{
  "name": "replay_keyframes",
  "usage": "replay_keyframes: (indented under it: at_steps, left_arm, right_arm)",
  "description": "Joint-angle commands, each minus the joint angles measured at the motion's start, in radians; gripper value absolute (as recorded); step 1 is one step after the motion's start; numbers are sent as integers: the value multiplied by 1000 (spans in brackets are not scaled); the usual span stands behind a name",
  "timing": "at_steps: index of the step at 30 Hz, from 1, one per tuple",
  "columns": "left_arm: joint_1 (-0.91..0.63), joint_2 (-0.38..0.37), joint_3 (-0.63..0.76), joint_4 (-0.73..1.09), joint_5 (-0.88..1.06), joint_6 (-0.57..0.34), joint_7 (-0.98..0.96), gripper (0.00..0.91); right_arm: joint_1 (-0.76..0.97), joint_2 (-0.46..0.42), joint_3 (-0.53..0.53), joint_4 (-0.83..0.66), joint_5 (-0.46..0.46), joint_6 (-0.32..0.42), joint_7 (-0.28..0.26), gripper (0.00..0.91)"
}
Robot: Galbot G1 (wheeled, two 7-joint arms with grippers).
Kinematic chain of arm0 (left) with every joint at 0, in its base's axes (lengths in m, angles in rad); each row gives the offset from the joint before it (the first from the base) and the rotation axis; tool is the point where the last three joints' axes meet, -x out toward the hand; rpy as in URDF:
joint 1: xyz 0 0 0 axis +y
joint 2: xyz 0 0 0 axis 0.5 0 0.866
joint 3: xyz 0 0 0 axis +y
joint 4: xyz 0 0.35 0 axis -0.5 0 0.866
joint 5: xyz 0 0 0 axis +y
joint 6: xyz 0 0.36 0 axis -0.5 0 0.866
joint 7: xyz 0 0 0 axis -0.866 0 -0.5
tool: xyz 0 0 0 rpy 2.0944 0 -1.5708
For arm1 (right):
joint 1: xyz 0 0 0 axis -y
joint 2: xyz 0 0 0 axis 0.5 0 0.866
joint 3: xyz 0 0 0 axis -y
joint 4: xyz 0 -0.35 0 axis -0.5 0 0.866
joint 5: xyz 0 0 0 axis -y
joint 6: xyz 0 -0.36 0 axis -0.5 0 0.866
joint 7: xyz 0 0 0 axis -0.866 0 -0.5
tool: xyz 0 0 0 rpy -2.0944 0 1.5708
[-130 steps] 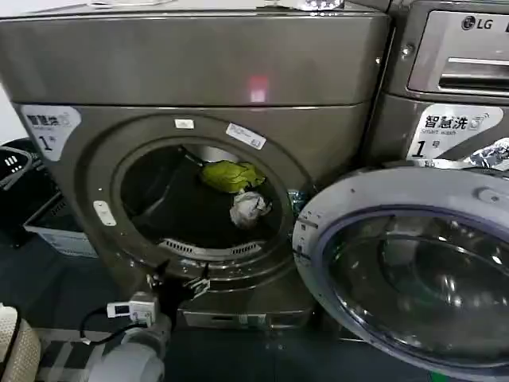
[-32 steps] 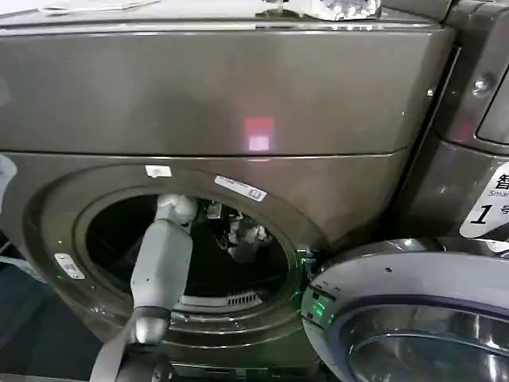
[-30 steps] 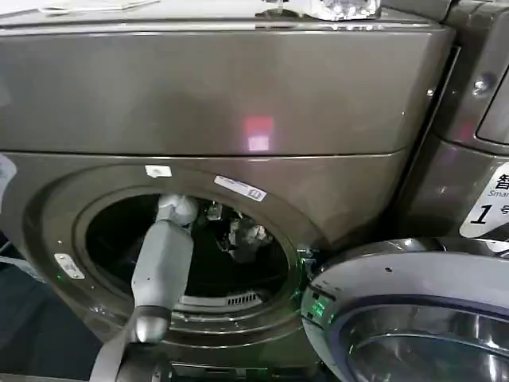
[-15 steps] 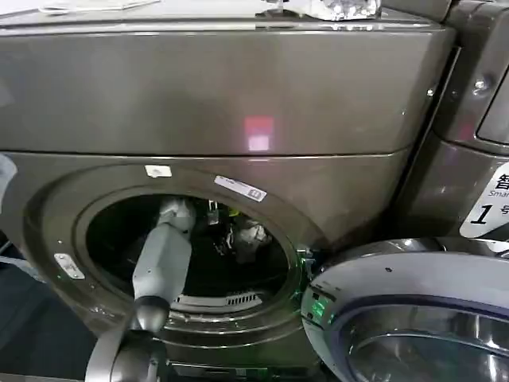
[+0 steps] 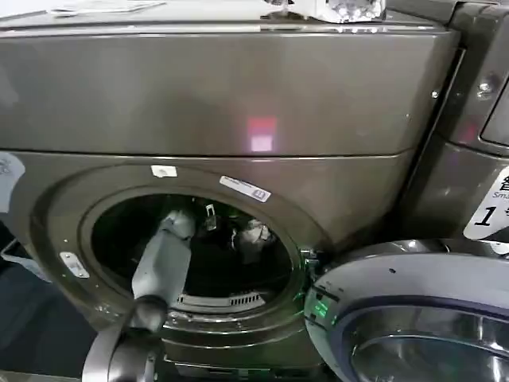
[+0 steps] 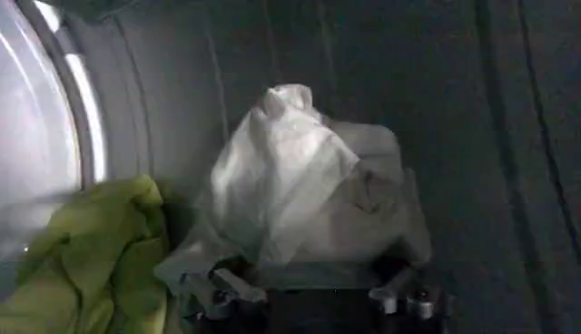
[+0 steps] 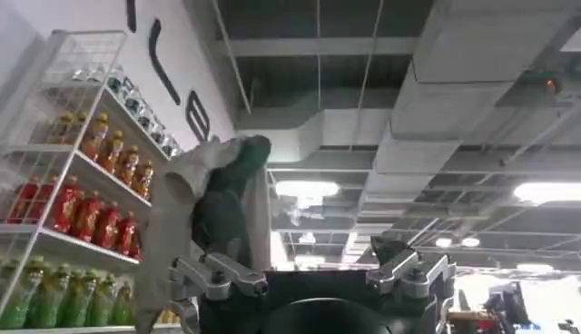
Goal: Grasp the clothes from the dryer.
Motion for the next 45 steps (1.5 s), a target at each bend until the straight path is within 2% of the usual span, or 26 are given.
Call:
replay_keyframes:
  at_steps: [1,6,11,12,13,14,21,27,31,33,42,45]
  left_arm:
    - [3,1,1,-54,-62,12,17,0]
    - [3,2,-5,-73,-72,21,13,0]
    - [11,-1,-13,-159,-82,97,-65,0]
    - [13,-2,-13,-178,-85,105,-113,0]
    - [18,-6,-10,-203,-109,148,-228,0]
    - [18,-8,-9,-217,-158,190,-264,0]
    - [17,-19,26,-279,-354,314,-619,0]
    - [64,-52,48,-346,-538,419,-1018,0]
    - [139,-72,44,-467,-775,520,-1167,0]
    - [163,-82,43,-494,-844,539,-1211,0]
    - [207,-101,44,-545,-934,561,-1291,0]
    - [206,-95,45,-546,-938,563,-1289,0]
  right_arm:
    - [-1,0,0,4,1,-1,1,907]
    - [-1,0,-3,2,1,0,1,907]
    - [2,1,-9,4,0,0,0,907]
    - [3,1,-10,5,-1,0,0,907]
    - [5,1,-11,6,-1,-1,-1,907]
    - [6,1,-14,7,-2,-1,-2,907]
    - [7,0,-16,8,-2,0,-11,907]
    - [7,7,-28,17,-7,4,-35,907]
    - [11,14,-44,26,-38,8,-41,907]
    - [15,15,-52,30,-38,8,-41,907]
    - [13,17,-51,27,-35,17,-41,907]
    - [17,21,-51,43,-42,-22,-27,907]
